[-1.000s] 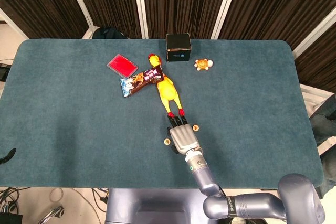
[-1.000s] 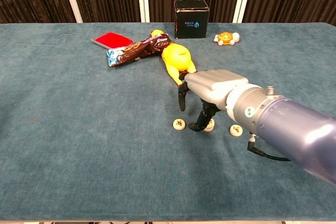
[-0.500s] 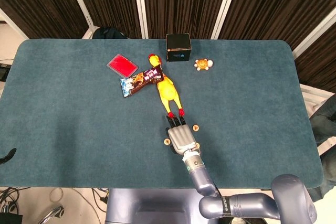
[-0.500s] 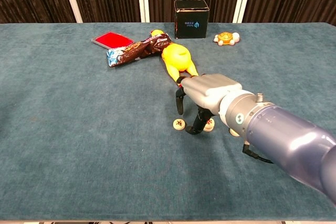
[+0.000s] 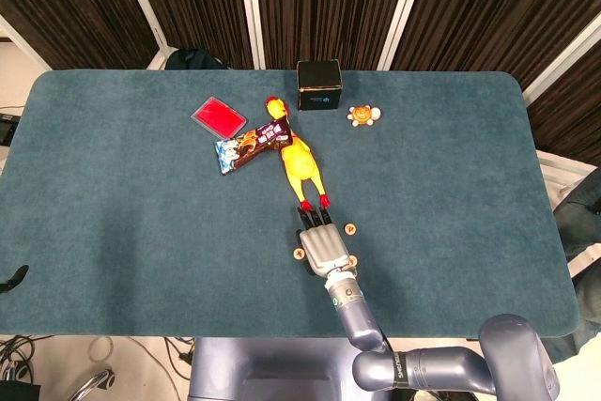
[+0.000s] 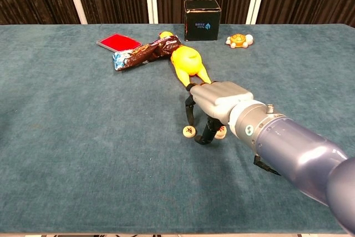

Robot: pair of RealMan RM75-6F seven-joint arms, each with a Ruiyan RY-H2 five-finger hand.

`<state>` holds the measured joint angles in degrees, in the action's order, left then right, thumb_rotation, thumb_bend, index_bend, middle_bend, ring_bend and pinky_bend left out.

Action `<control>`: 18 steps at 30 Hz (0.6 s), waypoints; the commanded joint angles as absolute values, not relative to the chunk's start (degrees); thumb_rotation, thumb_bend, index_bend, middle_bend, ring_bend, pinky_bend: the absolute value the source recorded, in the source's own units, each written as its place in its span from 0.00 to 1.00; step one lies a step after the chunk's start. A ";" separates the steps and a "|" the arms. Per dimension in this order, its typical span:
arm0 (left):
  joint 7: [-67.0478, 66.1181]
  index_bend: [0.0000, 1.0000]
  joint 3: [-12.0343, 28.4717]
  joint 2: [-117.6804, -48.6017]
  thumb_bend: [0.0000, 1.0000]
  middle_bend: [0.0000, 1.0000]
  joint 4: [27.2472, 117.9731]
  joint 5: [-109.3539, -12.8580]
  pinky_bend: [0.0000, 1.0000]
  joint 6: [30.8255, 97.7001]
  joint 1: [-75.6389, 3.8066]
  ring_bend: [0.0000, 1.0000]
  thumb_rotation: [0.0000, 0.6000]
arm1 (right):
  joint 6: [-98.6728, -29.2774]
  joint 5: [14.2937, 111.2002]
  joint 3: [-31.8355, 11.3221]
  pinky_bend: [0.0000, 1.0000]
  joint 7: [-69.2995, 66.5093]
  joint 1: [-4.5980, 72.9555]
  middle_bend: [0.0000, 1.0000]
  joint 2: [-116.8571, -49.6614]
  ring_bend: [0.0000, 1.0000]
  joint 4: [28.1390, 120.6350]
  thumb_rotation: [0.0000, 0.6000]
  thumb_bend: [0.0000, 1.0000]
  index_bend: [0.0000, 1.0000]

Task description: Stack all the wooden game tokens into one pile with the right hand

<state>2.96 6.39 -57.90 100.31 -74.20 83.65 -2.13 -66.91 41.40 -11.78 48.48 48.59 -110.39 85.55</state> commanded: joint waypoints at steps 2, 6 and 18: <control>2.95 0.11 6.35 -57.90 0.19 0.00 100.25 -74.24 0.16 83.57 -2.15 0.00 1.00 | -66.40 40.91 -12.21 0.00 48.12 48.53 0.00 -110.53 0.00 85.04 1.00 0.36 0.49; 2.90 0.11 6.36 -57.90 0.19 0.00 100.26 -74.21 0.16 83.57 -2.16 0.00 1.00 | -66.03 40.61 -12.36 0.00 48.20 48.57 0.00 -110.63 0.00 84.54 1.00 0.36 0.49; 2.89 0.12 6.32 -57.86 0.19 0.00 100.30 -74.17 0.16 83.46 -2.18 0.00 1.00 | -65.86 41.41 -12.44 0.00 47.93 48.60 0.00 -111.40 0.00 84.12 1.00 0.36 0.49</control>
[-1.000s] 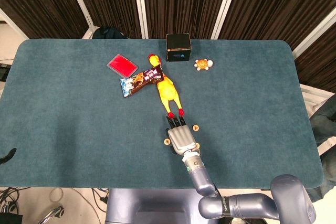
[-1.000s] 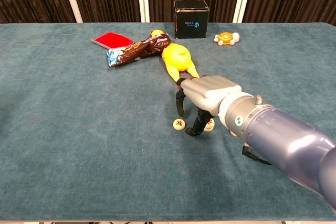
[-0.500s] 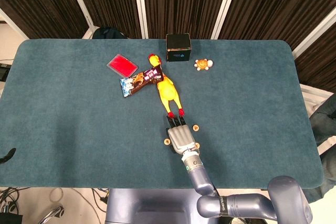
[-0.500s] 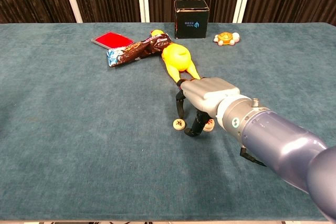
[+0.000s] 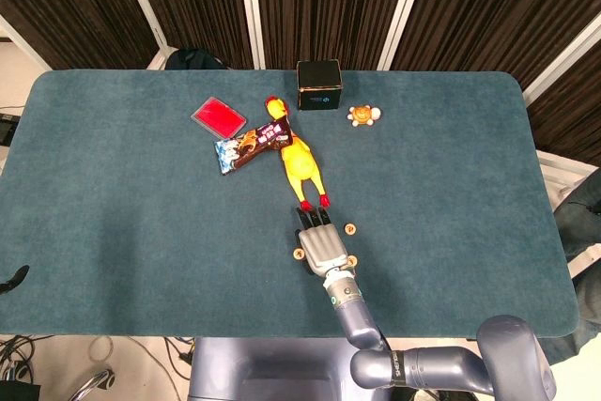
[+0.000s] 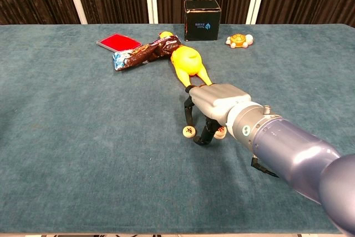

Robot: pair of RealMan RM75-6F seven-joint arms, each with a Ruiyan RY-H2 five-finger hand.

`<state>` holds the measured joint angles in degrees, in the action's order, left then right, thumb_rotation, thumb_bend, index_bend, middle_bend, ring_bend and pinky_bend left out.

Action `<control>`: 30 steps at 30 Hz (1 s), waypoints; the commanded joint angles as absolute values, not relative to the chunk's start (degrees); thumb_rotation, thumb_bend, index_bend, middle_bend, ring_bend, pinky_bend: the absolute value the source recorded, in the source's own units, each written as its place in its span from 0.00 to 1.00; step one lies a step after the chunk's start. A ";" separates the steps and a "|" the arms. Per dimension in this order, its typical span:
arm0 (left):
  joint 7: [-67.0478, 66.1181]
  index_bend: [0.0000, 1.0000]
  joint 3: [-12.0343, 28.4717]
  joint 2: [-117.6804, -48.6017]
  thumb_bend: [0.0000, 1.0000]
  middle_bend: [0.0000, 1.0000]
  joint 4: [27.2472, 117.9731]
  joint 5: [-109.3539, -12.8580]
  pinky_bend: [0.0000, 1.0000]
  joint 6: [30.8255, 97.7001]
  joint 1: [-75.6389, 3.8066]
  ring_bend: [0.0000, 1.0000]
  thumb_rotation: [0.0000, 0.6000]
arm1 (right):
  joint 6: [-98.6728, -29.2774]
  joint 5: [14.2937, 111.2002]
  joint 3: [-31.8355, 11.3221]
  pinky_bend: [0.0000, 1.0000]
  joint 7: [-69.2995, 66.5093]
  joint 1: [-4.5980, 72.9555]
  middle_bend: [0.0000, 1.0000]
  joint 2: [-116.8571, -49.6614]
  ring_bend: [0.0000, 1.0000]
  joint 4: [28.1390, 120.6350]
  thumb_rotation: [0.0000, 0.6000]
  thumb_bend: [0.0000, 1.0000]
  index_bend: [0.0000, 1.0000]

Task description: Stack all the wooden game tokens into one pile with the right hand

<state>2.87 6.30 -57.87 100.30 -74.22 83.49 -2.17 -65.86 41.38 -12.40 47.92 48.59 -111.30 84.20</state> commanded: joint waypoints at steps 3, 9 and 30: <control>2.98 0.12 6.33 -57.83 0.19 0.00 100.30 -74.11 0.16 83.38 -2.20 0.00 1.00 | -65.87 41.47 -12.53 0.00 48.00 48.64 0.00 -111.60 0.00 83.98 1.00 0.36 0.49; 2.91 0.12 6.35 -57.80 0.19 0.00 100.35 -74.04 0.16 83.31 -2.24 0.00 1.00 | -65.74 41.31 -12.91 0.00 48.41 48.93 0.00 -112.06 0.00 83.42 1.00 0.37 0.50; 2.94 0.12 6.41 -57.79 0.19 0.00 100.17 -73.86 0.16 83.28 -2.26 0.00 1.00 | -66.56 41.75 -14.05 0.00 49.09 49.02 0.00 -110.45 0.00 86.05 1.00 0.39 0.54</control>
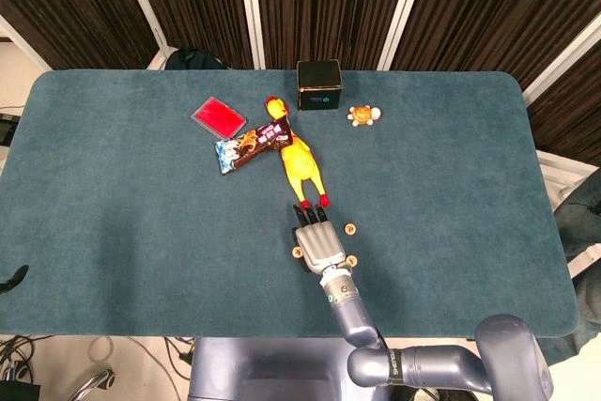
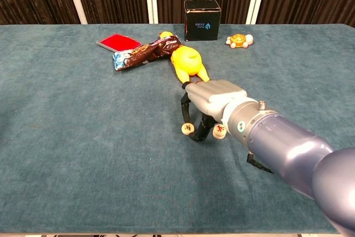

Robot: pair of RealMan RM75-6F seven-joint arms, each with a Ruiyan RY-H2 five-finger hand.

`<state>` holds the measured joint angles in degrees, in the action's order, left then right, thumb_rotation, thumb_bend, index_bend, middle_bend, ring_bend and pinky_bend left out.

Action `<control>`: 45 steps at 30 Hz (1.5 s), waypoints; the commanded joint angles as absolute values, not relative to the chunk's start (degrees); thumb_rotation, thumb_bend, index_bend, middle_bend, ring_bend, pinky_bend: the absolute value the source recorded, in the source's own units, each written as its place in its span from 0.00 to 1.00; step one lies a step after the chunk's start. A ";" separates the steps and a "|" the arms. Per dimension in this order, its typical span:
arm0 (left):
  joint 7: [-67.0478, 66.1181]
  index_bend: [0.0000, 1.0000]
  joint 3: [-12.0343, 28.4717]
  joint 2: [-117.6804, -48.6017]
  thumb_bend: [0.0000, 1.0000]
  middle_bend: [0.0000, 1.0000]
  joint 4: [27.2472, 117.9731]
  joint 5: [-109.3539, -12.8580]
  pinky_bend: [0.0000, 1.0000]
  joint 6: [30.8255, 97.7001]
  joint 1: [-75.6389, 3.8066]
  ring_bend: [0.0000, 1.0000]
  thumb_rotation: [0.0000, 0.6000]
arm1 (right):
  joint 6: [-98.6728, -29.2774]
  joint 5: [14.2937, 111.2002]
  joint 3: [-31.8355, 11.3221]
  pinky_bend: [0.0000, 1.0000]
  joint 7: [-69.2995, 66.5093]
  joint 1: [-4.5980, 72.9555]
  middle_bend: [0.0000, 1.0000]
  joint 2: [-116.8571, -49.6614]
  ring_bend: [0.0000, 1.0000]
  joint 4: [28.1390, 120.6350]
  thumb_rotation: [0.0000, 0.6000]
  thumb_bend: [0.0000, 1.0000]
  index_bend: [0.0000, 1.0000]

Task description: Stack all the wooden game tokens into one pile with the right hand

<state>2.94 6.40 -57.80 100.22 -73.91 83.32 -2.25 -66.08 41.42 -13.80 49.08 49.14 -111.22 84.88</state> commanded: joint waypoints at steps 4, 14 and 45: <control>2.73 0.12 6.30 -57.80 0.19 0.00 100.22 -73.96 0.16 83.31 -2.23 0.00 1.00 | -68.66 42.33 -13.97 0.00 49.52 47.84 0.00 -107.06 0.00 90.78 1.00 0.39 0.54; 2.34 0.12 6.24 -57.89 0.19 0.00 100.38 -74.05 0.16 83.59 -2.13 0.00 1.00 | -70.15 42.40 -11.92 0.00 49.17 45.46 0.00 -101.75 0.00 96.22 1.00 0.39 0.54; 1.73 0.12 6.19 -58.11 0.19 0.00 100.23 -74.04 0.16 83.68 -2.13 0.00 1.00 | -69.50 44.46 -8.39 0.00 46.01 42.54 0.00 -100.92 0.00 94.70 1.00 0.39 0.54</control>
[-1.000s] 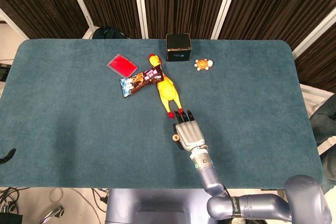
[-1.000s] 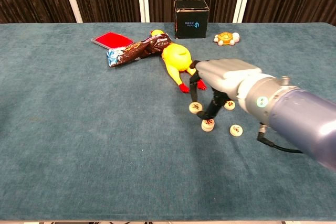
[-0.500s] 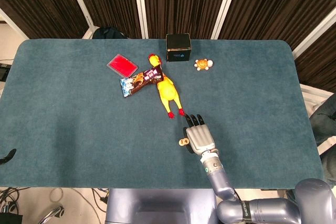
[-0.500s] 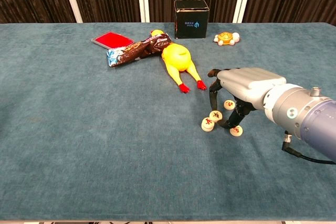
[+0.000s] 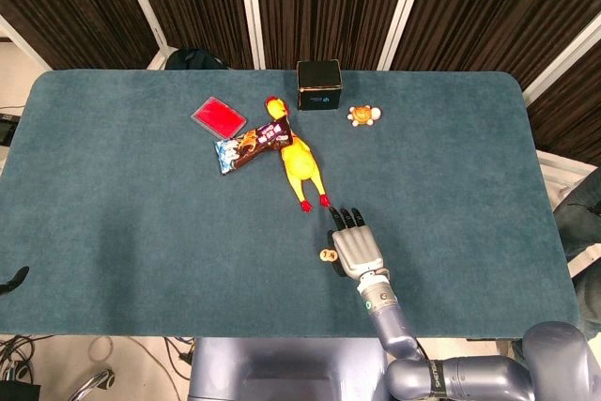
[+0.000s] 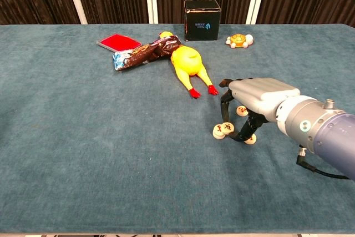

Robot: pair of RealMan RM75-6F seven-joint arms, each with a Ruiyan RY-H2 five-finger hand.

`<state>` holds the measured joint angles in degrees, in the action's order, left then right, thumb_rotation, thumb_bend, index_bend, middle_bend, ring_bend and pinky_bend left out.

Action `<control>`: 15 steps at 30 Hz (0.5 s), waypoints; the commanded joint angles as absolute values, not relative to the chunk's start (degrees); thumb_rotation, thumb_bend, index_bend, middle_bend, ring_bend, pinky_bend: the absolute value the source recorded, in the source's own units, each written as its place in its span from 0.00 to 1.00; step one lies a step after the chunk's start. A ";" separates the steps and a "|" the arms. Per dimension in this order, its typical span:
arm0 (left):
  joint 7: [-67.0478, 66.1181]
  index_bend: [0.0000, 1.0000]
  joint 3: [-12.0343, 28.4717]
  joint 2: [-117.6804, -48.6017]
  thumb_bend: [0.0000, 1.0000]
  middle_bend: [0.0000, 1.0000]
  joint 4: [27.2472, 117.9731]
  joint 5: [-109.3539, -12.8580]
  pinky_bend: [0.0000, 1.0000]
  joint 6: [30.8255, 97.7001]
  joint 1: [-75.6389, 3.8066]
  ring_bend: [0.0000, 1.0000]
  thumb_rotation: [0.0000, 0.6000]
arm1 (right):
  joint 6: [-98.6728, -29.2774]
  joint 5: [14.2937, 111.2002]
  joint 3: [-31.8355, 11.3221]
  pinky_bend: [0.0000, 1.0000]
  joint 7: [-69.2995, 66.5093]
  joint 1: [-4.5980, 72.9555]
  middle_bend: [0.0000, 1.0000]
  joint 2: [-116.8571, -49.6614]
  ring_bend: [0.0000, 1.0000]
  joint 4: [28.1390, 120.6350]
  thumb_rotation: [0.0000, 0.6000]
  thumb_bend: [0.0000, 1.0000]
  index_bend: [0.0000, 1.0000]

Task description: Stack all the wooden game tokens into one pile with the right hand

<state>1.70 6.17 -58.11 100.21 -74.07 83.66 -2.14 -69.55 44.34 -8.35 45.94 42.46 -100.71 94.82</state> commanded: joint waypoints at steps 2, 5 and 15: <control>1.85 0.12 6.24 -58.06 0.19 0.00 100.25 -74.07 0.16 83.72 -2.13 0.00 1.00 | -69.43 44.65 -8.43 0.00 46.22 42.74 0.00 -101.51 0.00 94.32 1.00 0.39 0.54; 1.93 0.12 6.24 -58.04 0.19 0.00 100.20 -74.06 0.16 83.67 -2.14 0.00 1.00 | -69.59 44.92 -8.56 0.00 46.35 42.82 0.00 -101.97 0.00 93.90 1.00 0.39 0.54; 1.94 0.12 6.32 -58.02 0.19 0.00 100.18 -73.95 0.16 83.66 -2.17 0.00 1.00 | -69.44 44.97 -8.81 0.00 46.64 42.79 0.00 -102.64 0.00 92.90 1.00 0.39 0.54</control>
